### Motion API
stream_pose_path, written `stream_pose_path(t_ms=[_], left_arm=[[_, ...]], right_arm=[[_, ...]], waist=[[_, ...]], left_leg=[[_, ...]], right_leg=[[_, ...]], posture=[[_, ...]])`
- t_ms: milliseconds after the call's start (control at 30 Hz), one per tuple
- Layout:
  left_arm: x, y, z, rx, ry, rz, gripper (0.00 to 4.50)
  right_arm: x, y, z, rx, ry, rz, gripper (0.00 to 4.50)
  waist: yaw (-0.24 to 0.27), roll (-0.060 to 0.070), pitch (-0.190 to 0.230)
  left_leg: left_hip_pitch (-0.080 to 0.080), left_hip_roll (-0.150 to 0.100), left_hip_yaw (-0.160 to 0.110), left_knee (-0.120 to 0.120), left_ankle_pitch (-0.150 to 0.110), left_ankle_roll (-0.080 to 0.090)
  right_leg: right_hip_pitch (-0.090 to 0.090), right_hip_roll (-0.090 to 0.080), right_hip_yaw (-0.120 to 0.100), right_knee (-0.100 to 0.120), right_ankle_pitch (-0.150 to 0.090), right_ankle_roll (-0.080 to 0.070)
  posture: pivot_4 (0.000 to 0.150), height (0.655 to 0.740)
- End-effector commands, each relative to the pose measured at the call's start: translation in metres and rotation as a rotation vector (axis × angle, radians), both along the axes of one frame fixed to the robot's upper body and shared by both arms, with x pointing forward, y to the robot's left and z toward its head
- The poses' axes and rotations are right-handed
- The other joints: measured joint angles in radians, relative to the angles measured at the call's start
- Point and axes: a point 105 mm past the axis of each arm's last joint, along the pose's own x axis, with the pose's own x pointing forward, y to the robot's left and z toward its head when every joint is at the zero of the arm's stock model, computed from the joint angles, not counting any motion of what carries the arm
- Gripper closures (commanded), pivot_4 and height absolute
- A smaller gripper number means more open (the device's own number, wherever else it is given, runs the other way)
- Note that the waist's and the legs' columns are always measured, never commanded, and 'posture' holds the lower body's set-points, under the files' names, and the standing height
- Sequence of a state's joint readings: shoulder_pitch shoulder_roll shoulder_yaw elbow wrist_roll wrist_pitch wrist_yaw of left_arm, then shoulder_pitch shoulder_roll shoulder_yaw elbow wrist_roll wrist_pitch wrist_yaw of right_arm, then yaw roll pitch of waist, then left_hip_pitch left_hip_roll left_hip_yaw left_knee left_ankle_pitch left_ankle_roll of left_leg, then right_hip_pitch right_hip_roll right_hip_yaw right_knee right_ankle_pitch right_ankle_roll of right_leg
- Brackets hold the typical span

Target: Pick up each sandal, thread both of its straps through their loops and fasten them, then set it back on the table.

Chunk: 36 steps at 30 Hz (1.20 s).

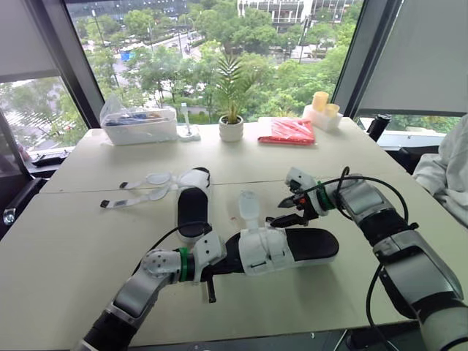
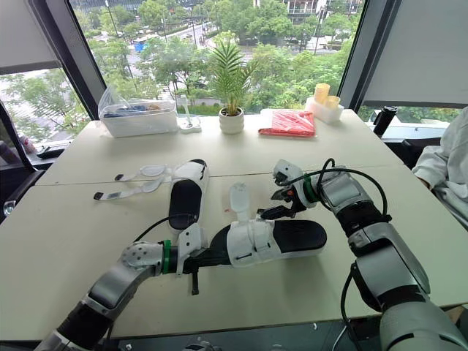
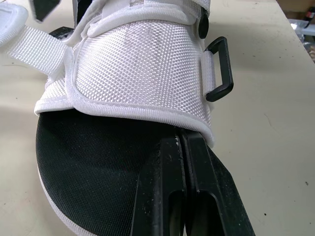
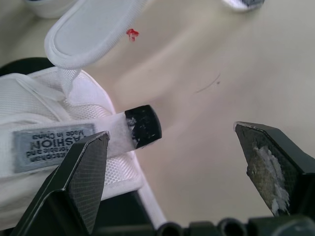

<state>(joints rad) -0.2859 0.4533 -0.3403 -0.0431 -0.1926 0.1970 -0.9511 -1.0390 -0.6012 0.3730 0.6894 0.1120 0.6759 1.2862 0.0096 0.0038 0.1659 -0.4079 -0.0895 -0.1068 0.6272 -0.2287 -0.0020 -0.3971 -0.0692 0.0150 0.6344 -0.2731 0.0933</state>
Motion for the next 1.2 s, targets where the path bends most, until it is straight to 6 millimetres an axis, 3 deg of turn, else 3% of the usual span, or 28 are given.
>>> stream_pose_path(t_ms=[33, 200, 367, 467, 700, 1200], left_arm=[[-0.004, 0.015, -0.037, 0.120, 0.122, 0.058, 4.50], [-0.003, 0.013, -0.036, 0.118, 0.118, 0.055, 4.50], [-0.003, 0.013, -0.036, 0.117, 0.117, 0.056, 4.50], [-0.003, 0.013, -0.036, 0.117, 0.117, 0.058, 4.50], [-0.004, 0.012, -0.035, 0.114, 0.118, 0.061, 4.50], [-0.017, 0.005, -0.044, 0.147, 0.142, -0.006, 4.50]], right_arm=[[-0.006, 0.017, 0.013, 0.159, 0.155, -0.026, 0.11], [-0.009, 0.027, 0.013, 0.280, 0.309, -0.093, 0.11], [-0.008, 0.031, 0.009, 0.308, 0.350, -0.119, 0.11], [-0.007, 0.033, 0.010, 0.316, 0.349, -0.123, 0.95], [-0.003, 0.034, 0.017, 0.358, 0.332, -0.127, 4.37], [0.006, 0.021, 0.085, 0.620, 0.239, -0.152, 4.45]], waist=[[0.000, 0.001, 0.000], [0.002, 0.001, -0.001], [0.000, 0.002, -0.001], [0.000, 0.003, -0.002], [-0.001, 0.003, -0.002], [0.001, 0.003, -0.002]], left_leg=[[0.000, 0.000, 0.000, 0.000, 0.000, 0.000], [0.000, 0.000, 0.000, 0.000, 0.000, 0.000], [0.000, 0.000, 0.000, 0.000, 0.000, 0.000], [0.000, 0.000, 0.000, 0.000, 0.000, 0.000], [0.000, -0.001, 0.000, -0.001, 0.000, 0.000], [-0.001, -0.001, 0.001, -0.001, 0.000, -0.001]], right_leg=[[0.000, 0.000, 0.000, 0.000, 0.000, 0.000], [0.000, 0.000, 0.000, 0.000, 0.000, 0.000], [-0.002, 0.000, 0.000, 0.000, 0.000, -0.001], [-0.002, 0.000, 0.000, 0.001, 0.000, -0.001], [-0.006, 0.000, 0.001, 0.002, 0.001, 0.000], [-0.006, -0.001, 0.002, 0.008, 0.001, 0.000]], posture=[[0.150, 0.7400], [0.150, 0.7400], [0.150, 0.7400], [0.150, 0.7400], [0.150, 0.7400], [0.150, 0.7400]])
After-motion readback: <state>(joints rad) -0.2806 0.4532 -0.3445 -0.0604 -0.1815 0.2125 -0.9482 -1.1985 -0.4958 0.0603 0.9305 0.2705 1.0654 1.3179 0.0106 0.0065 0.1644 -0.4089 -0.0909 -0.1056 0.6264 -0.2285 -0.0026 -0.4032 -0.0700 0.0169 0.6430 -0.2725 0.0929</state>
